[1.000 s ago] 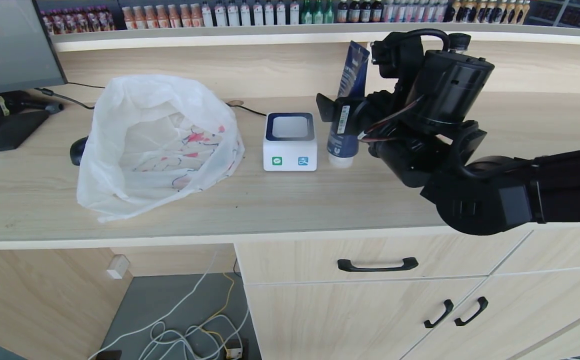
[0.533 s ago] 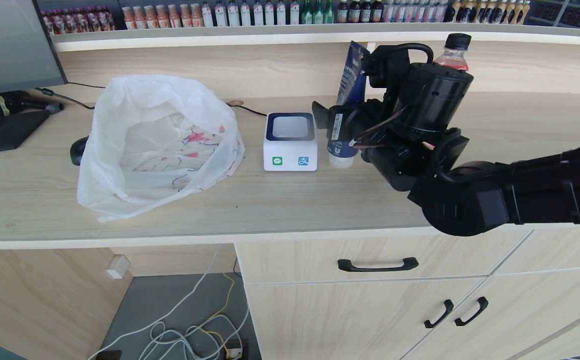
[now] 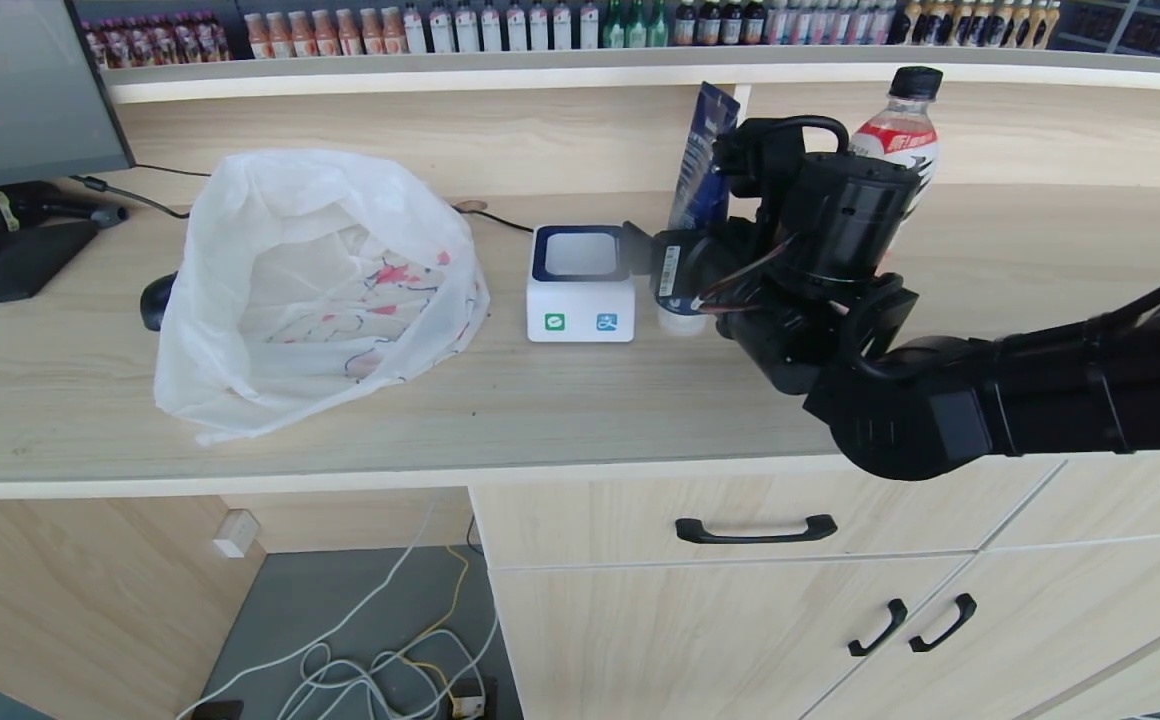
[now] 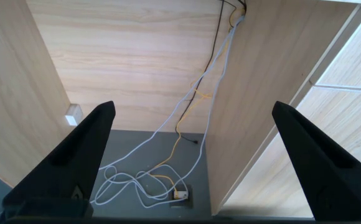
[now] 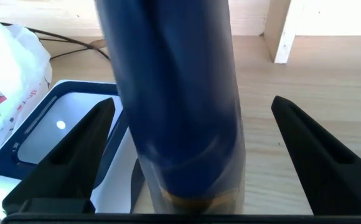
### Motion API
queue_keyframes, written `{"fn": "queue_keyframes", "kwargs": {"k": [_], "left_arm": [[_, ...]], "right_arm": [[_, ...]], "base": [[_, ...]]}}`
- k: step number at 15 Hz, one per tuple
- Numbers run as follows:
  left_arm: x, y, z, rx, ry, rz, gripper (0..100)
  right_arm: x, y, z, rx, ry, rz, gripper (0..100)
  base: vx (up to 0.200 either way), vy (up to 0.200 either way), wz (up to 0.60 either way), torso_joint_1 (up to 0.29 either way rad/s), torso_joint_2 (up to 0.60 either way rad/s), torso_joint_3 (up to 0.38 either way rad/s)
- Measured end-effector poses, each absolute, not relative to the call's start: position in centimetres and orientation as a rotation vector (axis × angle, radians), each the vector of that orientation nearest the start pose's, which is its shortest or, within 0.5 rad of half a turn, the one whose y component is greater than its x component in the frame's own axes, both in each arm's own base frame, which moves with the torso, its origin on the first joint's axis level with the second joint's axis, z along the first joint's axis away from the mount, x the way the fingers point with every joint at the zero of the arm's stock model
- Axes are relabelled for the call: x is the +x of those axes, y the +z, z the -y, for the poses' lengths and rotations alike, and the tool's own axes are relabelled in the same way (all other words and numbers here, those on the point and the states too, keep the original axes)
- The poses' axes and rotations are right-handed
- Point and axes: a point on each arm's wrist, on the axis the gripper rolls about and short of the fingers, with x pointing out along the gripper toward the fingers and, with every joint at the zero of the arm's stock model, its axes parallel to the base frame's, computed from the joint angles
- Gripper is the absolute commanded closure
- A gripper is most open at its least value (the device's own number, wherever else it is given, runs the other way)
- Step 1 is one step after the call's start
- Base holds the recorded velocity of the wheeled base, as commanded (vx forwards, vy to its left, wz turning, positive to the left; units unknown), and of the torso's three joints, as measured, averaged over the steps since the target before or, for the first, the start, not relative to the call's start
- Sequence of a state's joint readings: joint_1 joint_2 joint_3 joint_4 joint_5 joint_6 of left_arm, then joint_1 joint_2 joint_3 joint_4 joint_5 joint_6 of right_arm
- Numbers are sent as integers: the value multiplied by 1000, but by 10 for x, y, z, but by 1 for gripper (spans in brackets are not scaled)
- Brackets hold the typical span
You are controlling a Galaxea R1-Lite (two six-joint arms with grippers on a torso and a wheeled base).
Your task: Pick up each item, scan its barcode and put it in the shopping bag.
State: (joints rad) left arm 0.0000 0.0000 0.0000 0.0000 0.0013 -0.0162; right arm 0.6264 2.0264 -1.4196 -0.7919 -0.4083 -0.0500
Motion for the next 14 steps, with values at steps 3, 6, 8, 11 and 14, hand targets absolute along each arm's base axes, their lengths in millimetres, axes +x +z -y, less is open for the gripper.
{"fn": "queue_keyframes", "kwargs": {"k": [3,6,8,11,14], "left_arm": [[-23,75,0,-17,1,0,0],[-23,75,0,-17,1,0,0],[-23,75,0,-16,1,0,0],[-23,75,0,-17,1,0,0],[-23,75,0,-17,1,0,0]], "right_arm": [[348,248,-237,65,210,165,0],[351,247,-236,64,203,166,0],[352,247,-236,65,203,167,0],[352,247,-236,66,202,168,0],[352,247,-236,66,201,169,100]], "base": [[0,0,0,0,0,0],[0,0,0,0,0,0],[0,0,0,0,0,0],[0,0,0,0,0,0],[0,0,0,0,0,0]]}}
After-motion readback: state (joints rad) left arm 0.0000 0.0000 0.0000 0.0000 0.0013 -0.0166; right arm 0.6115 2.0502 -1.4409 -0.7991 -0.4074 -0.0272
